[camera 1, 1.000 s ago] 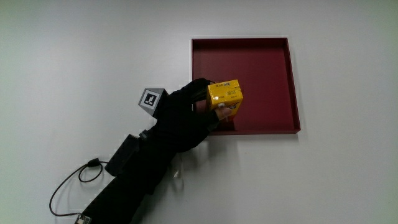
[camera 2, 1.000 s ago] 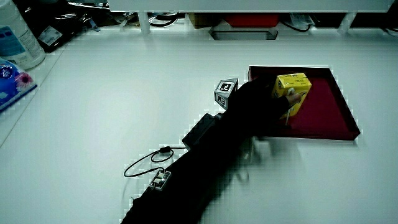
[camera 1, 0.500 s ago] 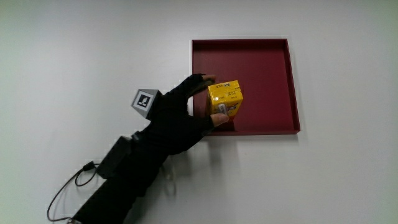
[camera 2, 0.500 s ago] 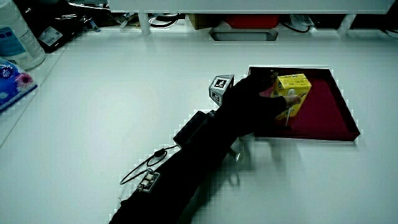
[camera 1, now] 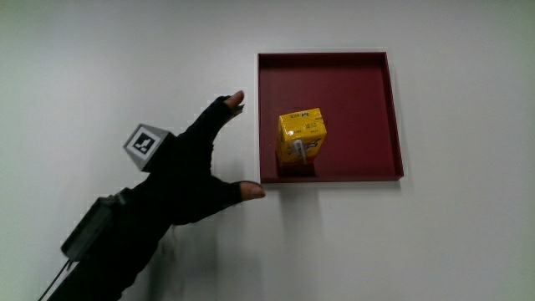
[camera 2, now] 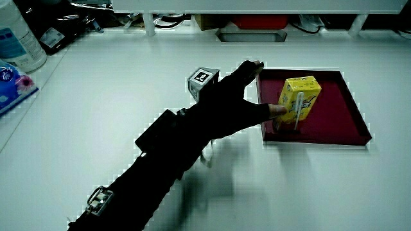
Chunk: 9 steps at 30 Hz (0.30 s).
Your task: Place ice redtea
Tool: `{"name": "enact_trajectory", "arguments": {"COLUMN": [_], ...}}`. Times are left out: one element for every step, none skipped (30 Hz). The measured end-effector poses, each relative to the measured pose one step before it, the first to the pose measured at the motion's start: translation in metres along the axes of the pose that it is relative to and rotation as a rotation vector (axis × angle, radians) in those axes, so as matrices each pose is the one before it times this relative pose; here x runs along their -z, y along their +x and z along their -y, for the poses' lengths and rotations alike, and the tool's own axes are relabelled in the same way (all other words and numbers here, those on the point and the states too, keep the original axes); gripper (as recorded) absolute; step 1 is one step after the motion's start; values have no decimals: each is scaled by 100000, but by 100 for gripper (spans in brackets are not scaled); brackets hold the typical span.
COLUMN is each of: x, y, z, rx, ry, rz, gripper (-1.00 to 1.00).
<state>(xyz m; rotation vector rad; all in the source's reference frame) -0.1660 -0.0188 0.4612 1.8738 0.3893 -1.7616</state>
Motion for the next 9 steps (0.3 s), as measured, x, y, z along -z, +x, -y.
{"name": "enact_trajectory", "arguments": {"x": [-250, -354, -196, -346, -137, -168, -433, -130, -177], "y": [151, -192, 188, -258, 222, 273, -463, 185, 206], "z": [505, 427, 368, 404, 377, 348, 337, 306, 237], "rx": [-2265, -624, 1584, 509, 603, -985, 368, 313, 936], "ry": [-75, 165, -279, 528, -518, 591, -384, 561, 213], "rz": [-1621, -2305, 1019, -676, 2971, 114, -2777, 1439, -128], "gripper": [-100, -100, -100, -100, -100, -100, -100, -100, -100]}}
